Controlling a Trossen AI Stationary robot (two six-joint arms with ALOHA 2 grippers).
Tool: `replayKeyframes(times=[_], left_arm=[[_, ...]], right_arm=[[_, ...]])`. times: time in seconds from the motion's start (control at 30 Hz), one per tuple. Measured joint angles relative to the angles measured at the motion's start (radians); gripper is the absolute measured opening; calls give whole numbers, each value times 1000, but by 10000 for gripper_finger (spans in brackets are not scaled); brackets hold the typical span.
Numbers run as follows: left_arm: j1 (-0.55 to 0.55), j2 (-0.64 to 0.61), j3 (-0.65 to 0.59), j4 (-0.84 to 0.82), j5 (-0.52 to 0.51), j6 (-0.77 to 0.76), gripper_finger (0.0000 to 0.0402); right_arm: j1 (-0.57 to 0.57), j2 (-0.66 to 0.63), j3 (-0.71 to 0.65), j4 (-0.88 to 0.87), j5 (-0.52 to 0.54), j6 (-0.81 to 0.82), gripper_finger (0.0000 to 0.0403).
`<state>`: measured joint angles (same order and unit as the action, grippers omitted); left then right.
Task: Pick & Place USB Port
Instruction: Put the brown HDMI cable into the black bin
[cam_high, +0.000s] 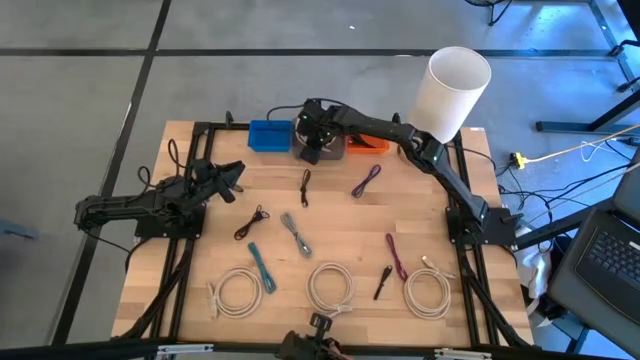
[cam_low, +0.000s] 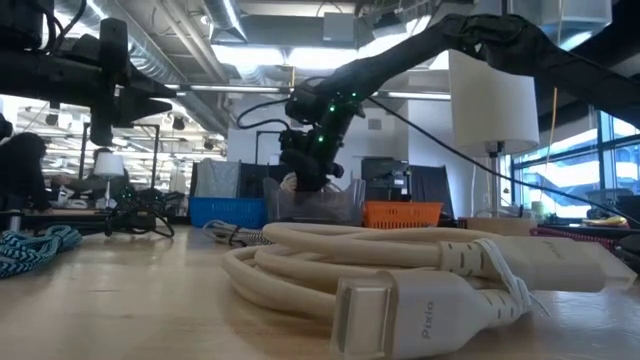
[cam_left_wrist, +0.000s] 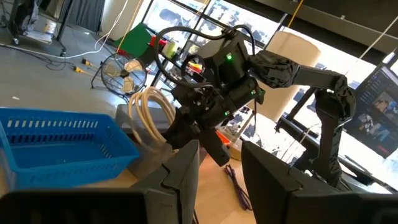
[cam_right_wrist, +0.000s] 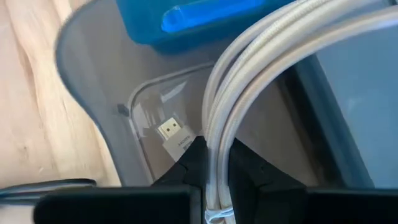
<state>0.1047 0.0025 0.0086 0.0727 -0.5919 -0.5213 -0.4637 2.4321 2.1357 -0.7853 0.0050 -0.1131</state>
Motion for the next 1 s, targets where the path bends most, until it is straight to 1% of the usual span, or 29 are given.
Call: replayKeyframes(times=[0.17, 0.3, 0.57, 0.63, 0.83, 0.9, 1.0], left_arm=[[0, 0, 0, -1, 0, 0, 114], [0, 0, 0, -1, 1, 2, 114], [0, 0, 0, -2, 1, 3, 114], [0, 0, 0, -2, 2, 3, 114], [0, 0, 0, -2, 8, 3, 114], [0, 0, 0, -2, 8, 3, 114], [0, 0, 0, -2, 8, 3, 114]], right_arm=[[1, 0, 0, -12, -1, 18, 36], [0, 0, 0, -34, -35, 58, 36], [4, 0, 0, -44, -39, 64, 39], [4, 0, 0, -42, -39, 74, 58], [4, 0, 0, -37, -42, 81, 137], [4, 0, 0, -37, -43, 83, 153], [4, -4, 0, -38, -42, 83, 168]])
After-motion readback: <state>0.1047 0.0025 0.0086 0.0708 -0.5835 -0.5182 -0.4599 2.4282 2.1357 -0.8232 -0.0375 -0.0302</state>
